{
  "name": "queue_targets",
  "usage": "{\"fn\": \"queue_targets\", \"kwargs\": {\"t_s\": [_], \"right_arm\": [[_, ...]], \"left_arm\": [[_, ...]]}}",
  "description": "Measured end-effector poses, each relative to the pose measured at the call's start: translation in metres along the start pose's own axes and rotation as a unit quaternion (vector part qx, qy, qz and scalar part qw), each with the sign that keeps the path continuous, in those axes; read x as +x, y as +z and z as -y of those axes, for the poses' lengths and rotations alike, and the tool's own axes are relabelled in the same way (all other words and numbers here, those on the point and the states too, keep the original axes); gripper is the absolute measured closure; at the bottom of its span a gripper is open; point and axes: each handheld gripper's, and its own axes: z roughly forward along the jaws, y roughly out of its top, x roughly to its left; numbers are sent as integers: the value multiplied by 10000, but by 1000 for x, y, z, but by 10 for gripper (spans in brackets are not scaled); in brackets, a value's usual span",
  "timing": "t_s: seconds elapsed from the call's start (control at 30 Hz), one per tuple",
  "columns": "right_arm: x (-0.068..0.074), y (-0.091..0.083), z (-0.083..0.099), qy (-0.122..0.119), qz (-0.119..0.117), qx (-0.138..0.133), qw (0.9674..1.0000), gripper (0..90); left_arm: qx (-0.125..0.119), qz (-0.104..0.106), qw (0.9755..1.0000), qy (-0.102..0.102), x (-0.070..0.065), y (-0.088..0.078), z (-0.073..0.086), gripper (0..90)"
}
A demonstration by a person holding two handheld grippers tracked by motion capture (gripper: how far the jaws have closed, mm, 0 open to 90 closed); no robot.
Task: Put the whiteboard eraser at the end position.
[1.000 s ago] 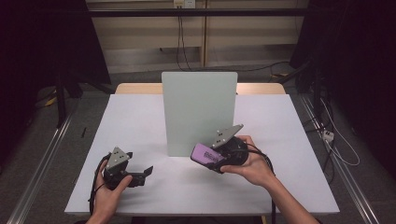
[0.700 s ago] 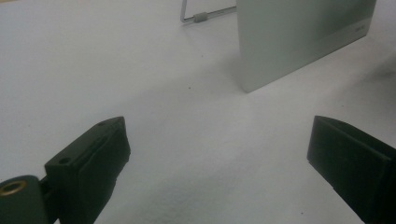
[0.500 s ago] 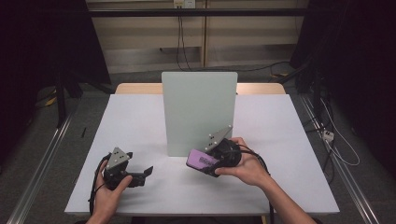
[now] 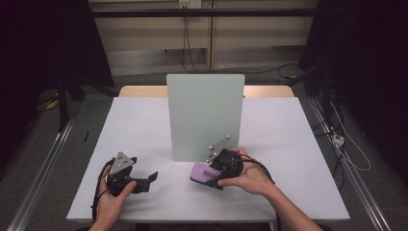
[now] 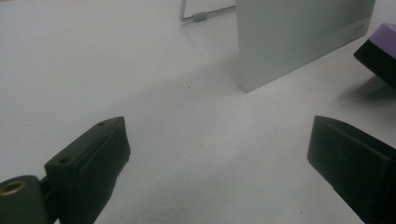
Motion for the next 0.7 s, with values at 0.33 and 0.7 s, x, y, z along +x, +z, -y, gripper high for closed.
{"fn": "queue_targets", "kwargs": {"t_s": [0.33,0.7], "right_arm": [[1,6,0,-12,-35,191,9998,414],[1,15,2,0,-36,331,9994,414]], "left_arm": [[-15,24,10000,8,-1,0,0,55],[2,10,10000,22,-1,0,0,55]]}}
